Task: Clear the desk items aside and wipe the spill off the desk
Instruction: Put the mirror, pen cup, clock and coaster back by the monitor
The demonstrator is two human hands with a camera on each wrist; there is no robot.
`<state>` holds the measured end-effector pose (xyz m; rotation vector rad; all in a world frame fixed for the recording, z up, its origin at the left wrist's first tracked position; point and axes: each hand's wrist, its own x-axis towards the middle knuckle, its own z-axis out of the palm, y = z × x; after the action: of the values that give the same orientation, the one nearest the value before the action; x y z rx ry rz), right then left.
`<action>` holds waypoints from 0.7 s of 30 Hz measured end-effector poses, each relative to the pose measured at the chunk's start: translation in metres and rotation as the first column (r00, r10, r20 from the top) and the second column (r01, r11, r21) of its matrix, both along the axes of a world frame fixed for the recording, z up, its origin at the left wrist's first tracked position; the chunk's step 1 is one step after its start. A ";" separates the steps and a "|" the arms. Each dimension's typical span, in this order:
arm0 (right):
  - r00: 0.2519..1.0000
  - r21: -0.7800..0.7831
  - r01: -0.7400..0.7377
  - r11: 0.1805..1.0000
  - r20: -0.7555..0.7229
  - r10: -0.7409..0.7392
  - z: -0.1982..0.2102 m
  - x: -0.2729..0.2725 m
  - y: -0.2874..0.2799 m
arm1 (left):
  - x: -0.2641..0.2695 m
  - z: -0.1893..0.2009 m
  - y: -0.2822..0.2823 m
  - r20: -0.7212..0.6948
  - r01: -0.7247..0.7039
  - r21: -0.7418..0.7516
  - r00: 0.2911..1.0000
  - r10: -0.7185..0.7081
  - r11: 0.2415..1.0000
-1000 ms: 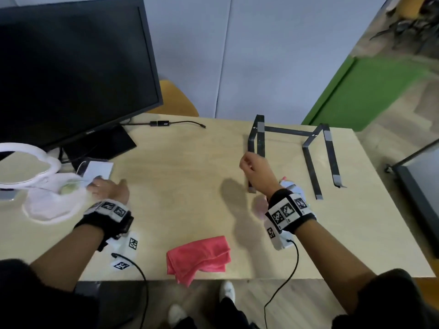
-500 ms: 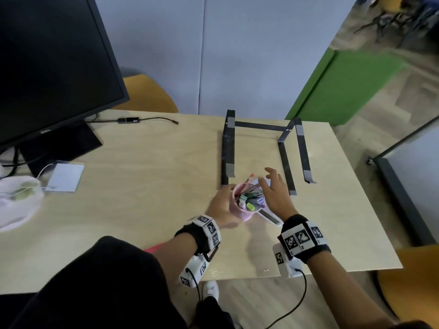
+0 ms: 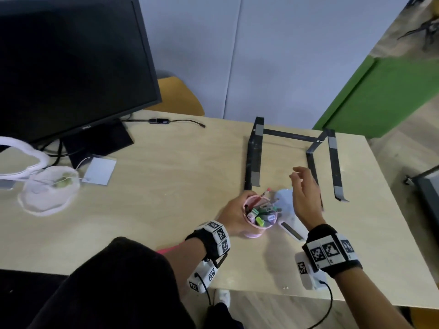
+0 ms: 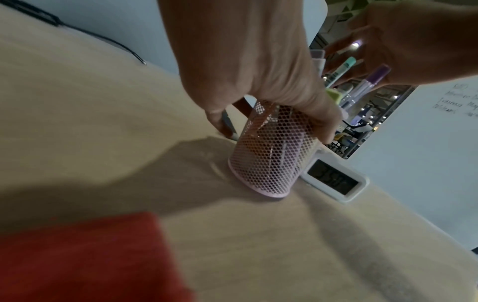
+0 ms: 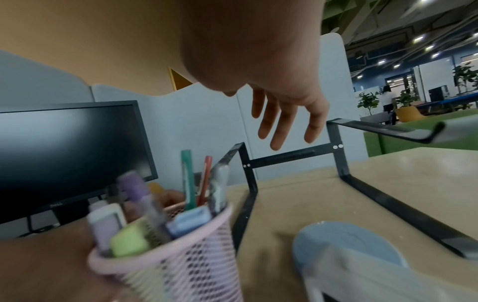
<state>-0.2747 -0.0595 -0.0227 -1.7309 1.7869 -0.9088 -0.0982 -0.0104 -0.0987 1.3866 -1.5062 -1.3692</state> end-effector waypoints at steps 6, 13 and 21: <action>0.998 -0.168 -0.050 0.984 0.024 0.055 0.016 0.046 -0.009 | 0.105 0.009 0.008 -0.017 -0.125 -0.008 0.992 0.125 0.992; 0.993 -0.200 -0.106 0.974 0.029 0.113 0.015 0.100 -0.019 | 0.221 -0.004 0.004 -0.090 -0.676 0.012 0.733 0.674 0.737; 0.986 -0.165 -0.163 0.973 0.011 0.167 0.005 0.130 -0.017 | 0.303 0.003 -0.027 -0.009 -0.856 -0.132 0.506 0.863 0.500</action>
<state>-0.1451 -0.0767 -0.0181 -1.9284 1.5628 -1.0248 0.2051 -0.0378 -0.0955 1.7446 -0.6507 -0.5623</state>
